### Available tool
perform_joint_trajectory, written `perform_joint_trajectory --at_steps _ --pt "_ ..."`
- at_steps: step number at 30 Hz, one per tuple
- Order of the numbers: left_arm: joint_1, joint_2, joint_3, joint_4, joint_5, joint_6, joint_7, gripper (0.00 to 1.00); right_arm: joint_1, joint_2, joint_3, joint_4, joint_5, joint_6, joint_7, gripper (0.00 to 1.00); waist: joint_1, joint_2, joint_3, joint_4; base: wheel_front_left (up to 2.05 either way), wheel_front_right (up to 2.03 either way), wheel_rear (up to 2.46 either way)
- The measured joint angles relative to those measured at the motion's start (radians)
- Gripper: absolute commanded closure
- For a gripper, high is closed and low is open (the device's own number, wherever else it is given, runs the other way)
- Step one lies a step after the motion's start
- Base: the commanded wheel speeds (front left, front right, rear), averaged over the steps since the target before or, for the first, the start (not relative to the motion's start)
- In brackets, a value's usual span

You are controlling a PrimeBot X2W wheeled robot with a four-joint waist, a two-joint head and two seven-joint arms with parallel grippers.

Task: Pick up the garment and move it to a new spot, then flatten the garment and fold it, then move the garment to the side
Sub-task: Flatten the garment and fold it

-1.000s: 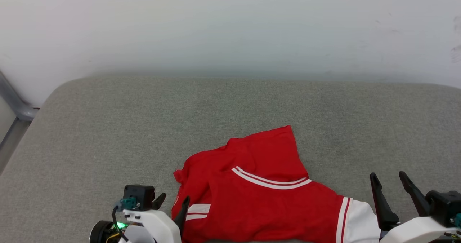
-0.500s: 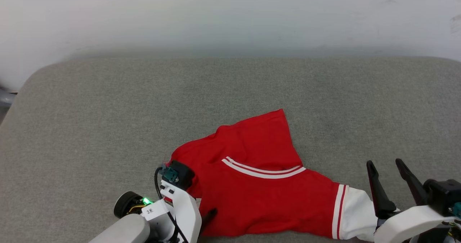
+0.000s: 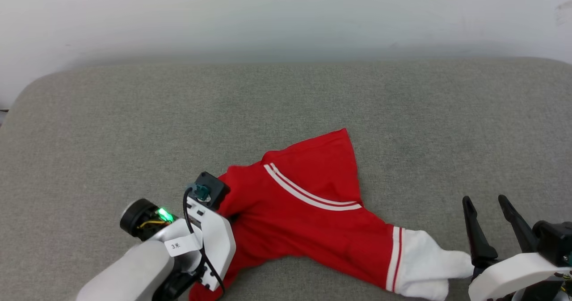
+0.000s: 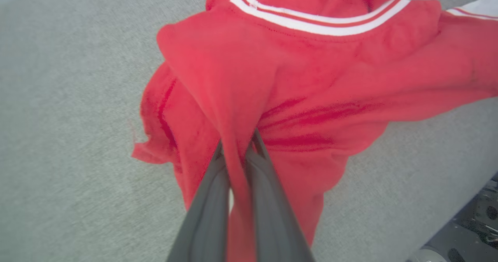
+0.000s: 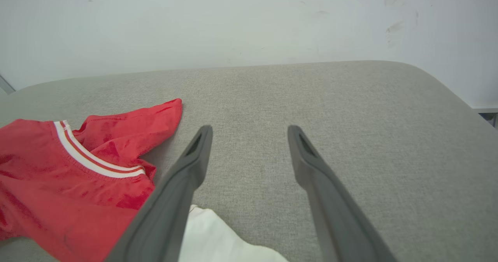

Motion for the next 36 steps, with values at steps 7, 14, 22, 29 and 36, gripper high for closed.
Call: perform_joint_trajectory --at_steps 7,14,22,29,36 --pt "-0.042 0.096 0.030 -0.095 0.113 0.097 -0.028 1.00 0.012 0.000 -0.010 0.013 0.008 0.000 -0.001 0.00 0.0000 0.0000 -0.032 0.036 0.00 0.00 0.00" --pt "0.150 0.191 0.095 -0.166 0.026 0.250 -0.006 1.00 0.028 0.000 -0.017 0.016 0.019 0.000 0.001 0.00 0.0000 0.0000 -0.051 0.073 0.00 0.00 0.00" --pt "0.313 0.082 0.127 -0.009 -0.124 0.240 -0.122 1.00 0.029 0.000 -0.012 0.015 0.016 0.000 0.009 0.00 -0.0001 0.0000 -0.047 0.077 0.00 0.00 0.00" --pt "0.327 -0.004 0.168 0.090 -0.110 0.216 -0.355 0.00 0.044 0.000 -0.005 0.002 0.009 0.000 0.023 0.00 0.0000 0.0000 -0.086 0.079 0.00 0.00 0.00" --pt "0.342 -0.030 0.224 0.060 -0.066 0.235 -0.581 0.00 0.064 0.000 -0.001 -0.007 0.009 0.000 0.035 0.00 -0.0002 0.0000 -0.130 0.081 0.00 0.00 0.00"
